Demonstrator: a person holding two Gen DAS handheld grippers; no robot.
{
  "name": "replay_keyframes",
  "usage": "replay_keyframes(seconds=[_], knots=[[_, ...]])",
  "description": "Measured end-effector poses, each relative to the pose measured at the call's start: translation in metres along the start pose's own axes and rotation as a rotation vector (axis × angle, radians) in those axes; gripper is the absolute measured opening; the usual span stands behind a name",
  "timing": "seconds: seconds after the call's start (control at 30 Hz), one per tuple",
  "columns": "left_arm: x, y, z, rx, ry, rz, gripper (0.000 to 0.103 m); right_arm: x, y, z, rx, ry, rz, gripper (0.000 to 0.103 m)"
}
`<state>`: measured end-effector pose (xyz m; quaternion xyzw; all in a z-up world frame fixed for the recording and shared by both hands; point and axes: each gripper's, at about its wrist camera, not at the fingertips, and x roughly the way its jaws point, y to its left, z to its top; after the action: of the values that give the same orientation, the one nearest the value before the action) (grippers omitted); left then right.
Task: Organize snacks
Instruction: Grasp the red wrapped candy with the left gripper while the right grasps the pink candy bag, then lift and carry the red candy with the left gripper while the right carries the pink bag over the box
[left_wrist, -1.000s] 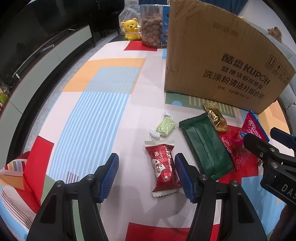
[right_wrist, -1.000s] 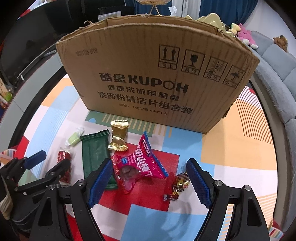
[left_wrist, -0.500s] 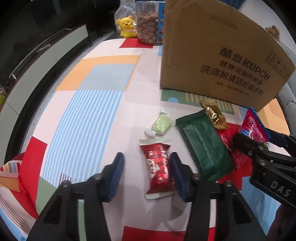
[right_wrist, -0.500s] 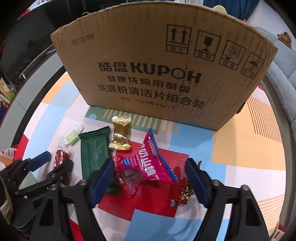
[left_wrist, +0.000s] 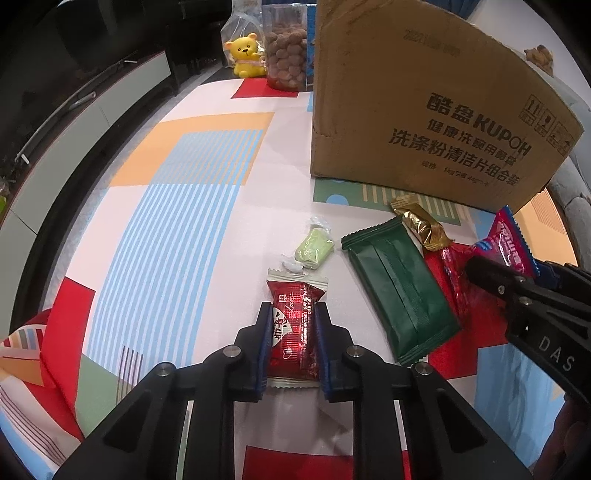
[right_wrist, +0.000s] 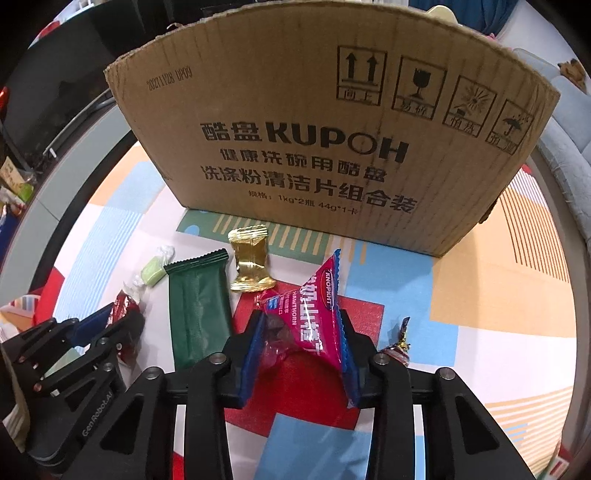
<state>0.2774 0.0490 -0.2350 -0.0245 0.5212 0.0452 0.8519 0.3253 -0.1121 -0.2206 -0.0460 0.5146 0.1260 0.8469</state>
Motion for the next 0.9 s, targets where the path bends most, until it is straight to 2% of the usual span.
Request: replay_keyframes(seconds=[0.9], knots=[[-0.053, -0.009, 0.007, 0.017, -0.099, 0.0, 0.022, -0.077, -0.006, 0.003, 0.001, -0.122, -0.019, 0.036]])
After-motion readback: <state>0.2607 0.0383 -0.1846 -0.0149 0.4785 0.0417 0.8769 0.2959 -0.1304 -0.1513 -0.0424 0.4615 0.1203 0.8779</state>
